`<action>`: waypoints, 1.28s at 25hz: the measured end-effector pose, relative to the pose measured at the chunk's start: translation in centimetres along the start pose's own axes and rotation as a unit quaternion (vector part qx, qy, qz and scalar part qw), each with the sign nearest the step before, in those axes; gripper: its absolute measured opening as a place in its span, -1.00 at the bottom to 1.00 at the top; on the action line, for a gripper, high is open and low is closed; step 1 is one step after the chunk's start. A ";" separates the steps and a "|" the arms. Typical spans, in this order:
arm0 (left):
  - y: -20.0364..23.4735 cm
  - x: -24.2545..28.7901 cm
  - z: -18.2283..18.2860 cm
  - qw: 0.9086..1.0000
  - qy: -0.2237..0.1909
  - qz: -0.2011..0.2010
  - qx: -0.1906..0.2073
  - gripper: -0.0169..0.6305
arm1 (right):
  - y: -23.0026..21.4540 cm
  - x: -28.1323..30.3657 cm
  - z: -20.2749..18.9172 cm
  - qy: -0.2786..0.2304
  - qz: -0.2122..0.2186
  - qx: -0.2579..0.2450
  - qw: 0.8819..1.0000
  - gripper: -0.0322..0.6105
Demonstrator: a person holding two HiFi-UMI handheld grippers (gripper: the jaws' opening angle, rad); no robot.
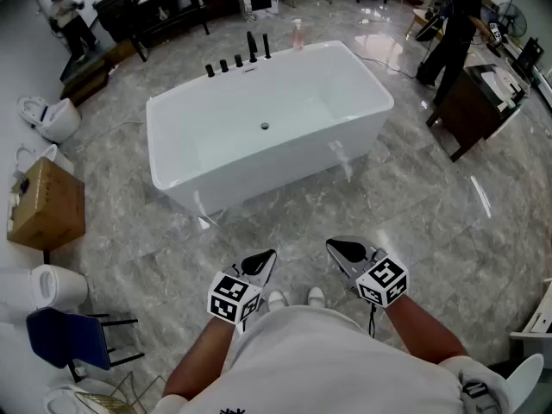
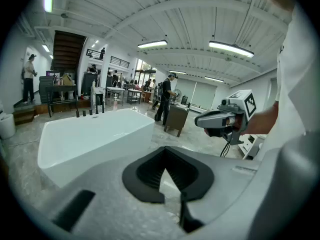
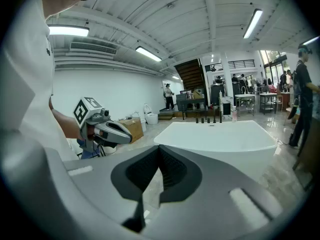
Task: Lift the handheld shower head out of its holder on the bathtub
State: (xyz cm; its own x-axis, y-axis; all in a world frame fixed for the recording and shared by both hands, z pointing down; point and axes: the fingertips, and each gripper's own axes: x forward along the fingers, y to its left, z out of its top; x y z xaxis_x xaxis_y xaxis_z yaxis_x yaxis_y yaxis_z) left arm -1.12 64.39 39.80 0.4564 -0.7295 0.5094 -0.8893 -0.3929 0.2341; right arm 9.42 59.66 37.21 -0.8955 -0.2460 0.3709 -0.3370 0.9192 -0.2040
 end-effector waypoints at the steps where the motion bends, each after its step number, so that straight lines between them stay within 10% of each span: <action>1: -0.3 0.6 0.0 1.000 0.000 -0.001 0.002 -0.93 | -0.6 -0.2 0.0 -0.002 0.000 -0.003 1.000 -0.87; 14: -1.9 3.7 1.2 1.000 0.002 0.010 0.014 -0.90 | -3.0 -2.4 -0.6 0.003 0.021 -0.038 0.999 -0.84; 24: 0.6 5.7 6.6 0.996 -0.058 0.074 0.007 0.30 | -5.0 -4.0 -2.0 0.001 0.052 -0.042 0.998 -0.69; 32: 3.7 8.0 10.6 0.992 -0.074 0.104 -0.001 0.41 | -7.3 -4.7 -4.6 0.012 0.050 -0.016 0.999 -0.71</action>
State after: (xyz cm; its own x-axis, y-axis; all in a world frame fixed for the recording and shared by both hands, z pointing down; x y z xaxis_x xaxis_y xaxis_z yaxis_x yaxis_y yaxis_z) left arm -0.46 51.13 35.96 0.2626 -0.8686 0.4202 -0.9645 -0.2242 0.1393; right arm 17.48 55.49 41.11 -0.9169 -0.1460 0.3714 -0.2371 0.9479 -0.2129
